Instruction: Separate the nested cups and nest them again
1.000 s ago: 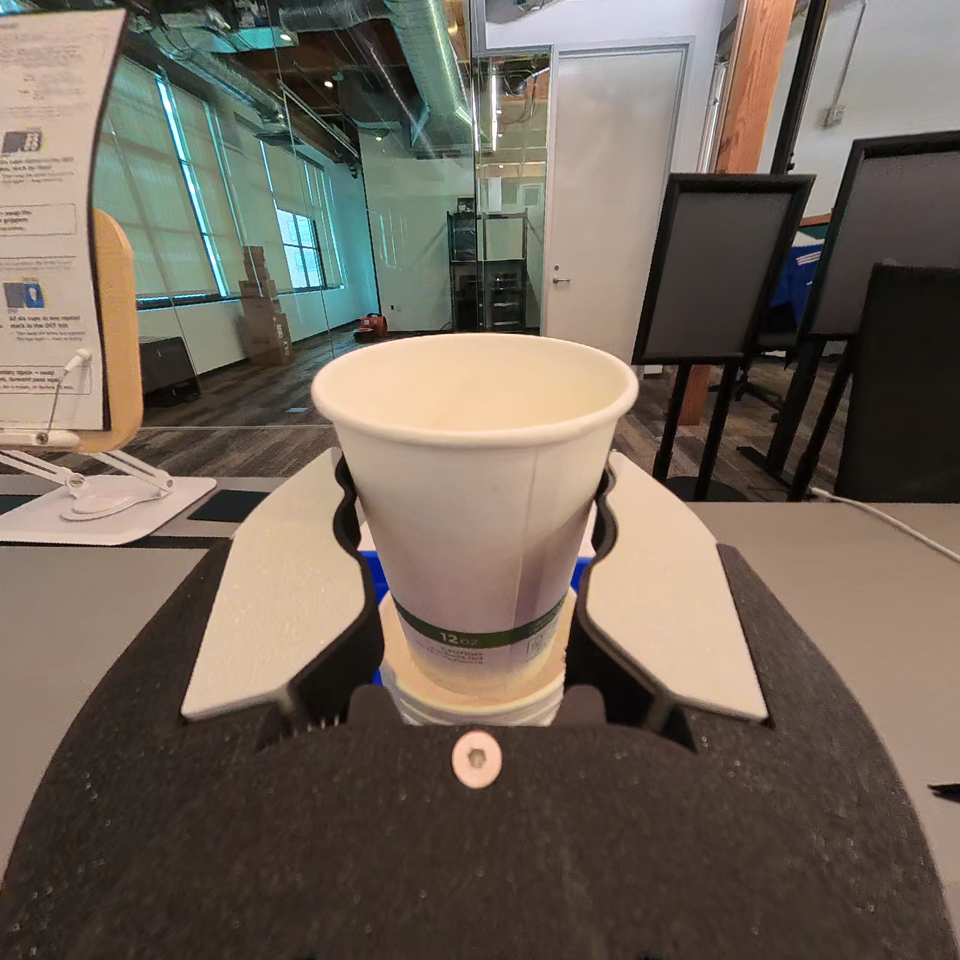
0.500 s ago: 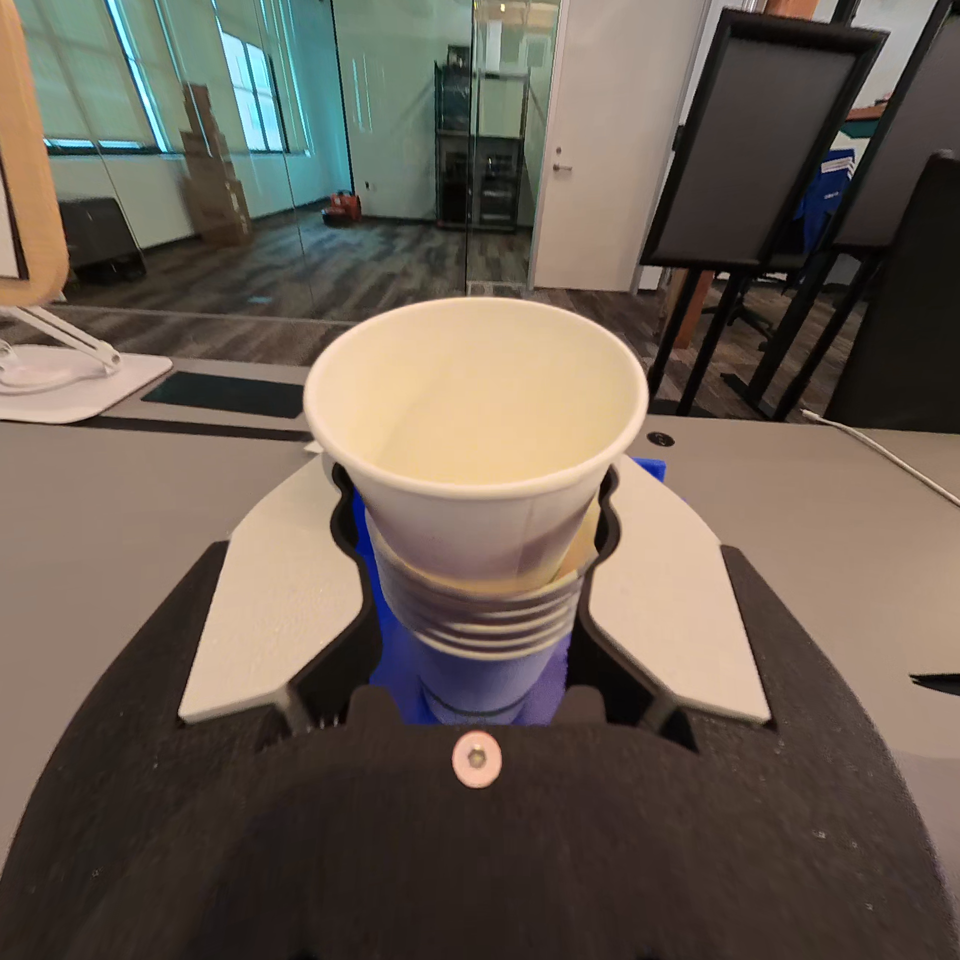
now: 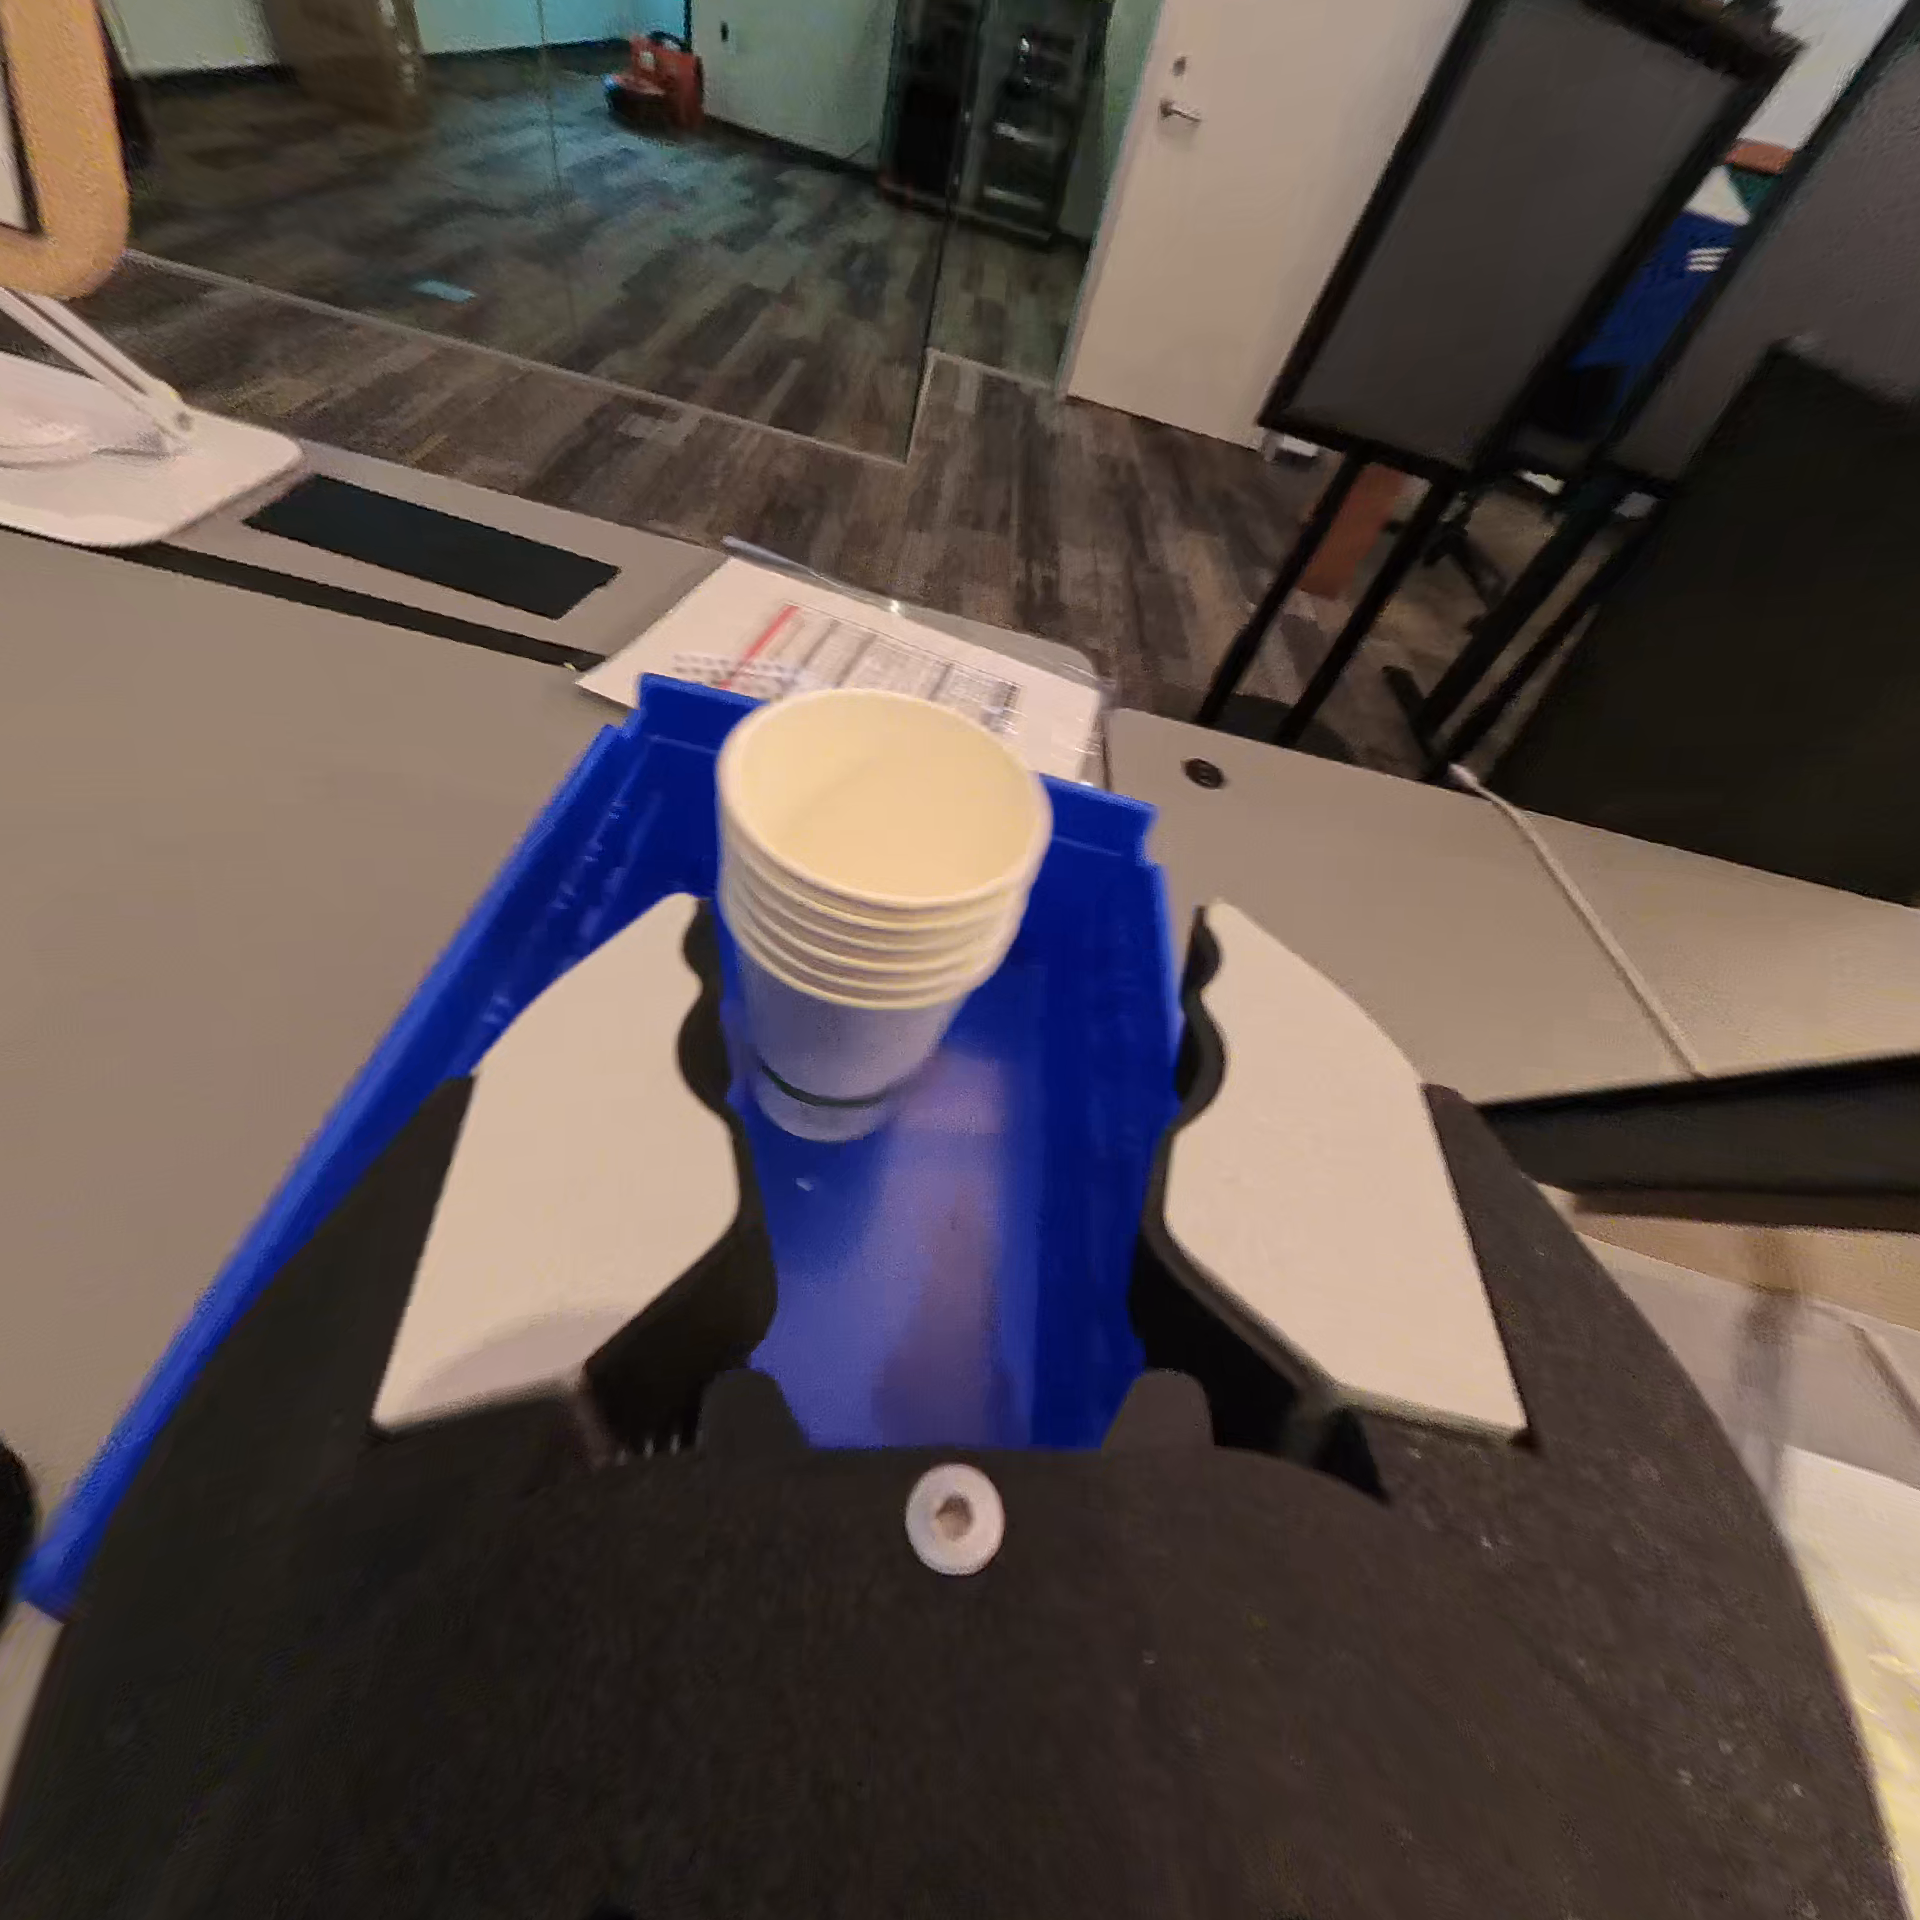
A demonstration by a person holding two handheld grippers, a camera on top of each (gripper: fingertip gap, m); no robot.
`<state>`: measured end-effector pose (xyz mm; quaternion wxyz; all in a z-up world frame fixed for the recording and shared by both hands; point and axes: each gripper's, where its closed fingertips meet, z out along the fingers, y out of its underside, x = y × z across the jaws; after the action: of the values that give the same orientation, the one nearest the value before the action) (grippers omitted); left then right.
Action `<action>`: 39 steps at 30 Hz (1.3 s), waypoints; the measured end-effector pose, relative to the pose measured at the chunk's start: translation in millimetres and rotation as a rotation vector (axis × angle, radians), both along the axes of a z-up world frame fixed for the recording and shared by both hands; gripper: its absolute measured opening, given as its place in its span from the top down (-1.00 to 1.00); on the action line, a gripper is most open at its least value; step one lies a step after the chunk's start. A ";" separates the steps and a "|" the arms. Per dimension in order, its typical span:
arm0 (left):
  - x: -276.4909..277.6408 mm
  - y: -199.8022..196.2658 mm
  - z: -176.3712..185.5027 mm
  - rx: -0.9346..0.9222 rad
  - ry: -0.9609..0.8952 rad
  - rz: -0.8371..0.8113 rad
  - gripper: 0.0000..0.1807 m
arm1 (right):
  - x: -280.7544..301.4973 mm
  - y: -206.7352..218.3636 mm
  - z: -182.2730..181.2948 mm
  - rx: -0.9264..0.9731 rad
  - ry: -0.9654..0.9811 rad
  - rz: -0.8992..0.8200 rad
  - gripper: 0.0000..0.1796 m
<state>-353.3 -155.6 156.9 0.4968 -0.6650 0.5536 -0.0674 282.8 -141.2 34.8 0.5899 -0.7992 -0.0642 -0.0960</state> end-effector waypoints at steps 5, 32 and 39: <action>-72.9 27.7 -45.3 -0.094 -0.078 0.347 0.24 | 63.1 -19.3 -73.1 -0.560 0.210 -0.075 0.07; -176.9 94.4 -250.3 -0.428 -0.217 1.144 0.95 | 61.9 -46.2 -157.4 -1.100 0.314 -0.114 0.93; -153.9 97.1 -250.5 -0.412 -0.172 1.143 0.95 | 58.3 -44.6 -157.1 -1.105 0.320 -0.119 0.94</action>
<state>-507.2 -58.5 -93.7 0.3585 -0.9312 0.0427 0.0505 341.1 -185.8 -122.3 0.0807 -0.9954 0.0302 0.0406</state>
